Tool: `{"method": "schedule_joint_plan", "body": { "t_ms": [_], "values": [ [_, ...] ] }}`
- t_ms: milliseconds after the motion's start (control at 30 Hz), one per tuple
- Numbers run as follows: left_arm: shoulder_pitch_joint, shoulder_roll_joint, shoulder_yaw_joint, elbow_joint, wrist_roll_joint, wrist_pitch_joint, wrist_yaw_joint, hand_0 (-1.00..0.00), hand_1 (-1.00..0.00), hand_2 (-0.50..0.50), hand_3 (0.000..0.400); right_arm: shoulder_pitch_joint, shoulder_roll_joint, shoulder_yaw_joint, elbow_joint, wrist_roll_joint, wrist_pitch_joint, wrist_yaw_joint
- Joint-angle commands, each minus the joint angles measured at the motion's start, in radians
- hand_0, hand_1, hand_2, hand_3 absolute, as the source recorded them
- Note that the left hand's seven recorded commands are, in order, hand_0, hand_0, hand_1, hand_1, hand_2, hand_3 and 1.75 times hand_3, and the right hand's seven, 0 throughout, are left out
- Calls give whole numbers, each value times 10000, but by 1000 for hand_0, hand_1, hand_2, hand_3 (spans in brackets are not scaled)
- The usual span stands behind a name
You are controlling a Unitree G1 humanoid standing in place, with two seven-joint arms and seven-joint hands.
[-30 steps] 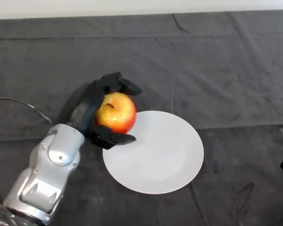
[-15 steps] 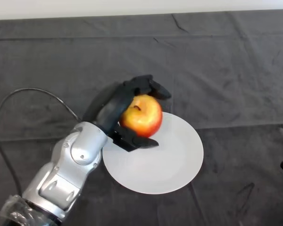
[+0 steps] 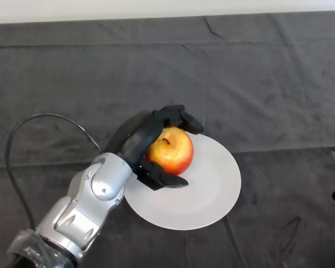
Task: Move the apple to the plate
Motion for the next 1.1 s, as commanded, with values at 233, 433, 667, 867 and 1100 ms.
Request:
{"method": "schedule_joint_plan", "body": {
  "t_ms": [233, 433, 667, 867, 1100],
  "values": [
    [-841, -156, -489, 847, -400, -401, 236, -1000, -1000, 0, 400, 70, 335, -47, 548, 272, 492, 67],
    [-855, -253, -669, 1128, -795, -512, 373, -1000, -1000, 0, 400, 70, 329, -38, 550, 280, 486, 61],
    [-865, -267, -878, 1276, -1212, -547, 437, -1000, -1000, 0, 400, 69, 324, -30, 552, 287, 481, 56],
    [-883, -255, -1068, 1483, -1460, -607, 466, -1000, -1000, 0, 400, 68, 320, -23, 554, 294, 477, 52],
    [-865, -224, -1333, 1528, -1589, -463, 441, -1000, -1000, 0, 400, 68, 315, -15, 556, 301, 472, 47]
  ]
}}
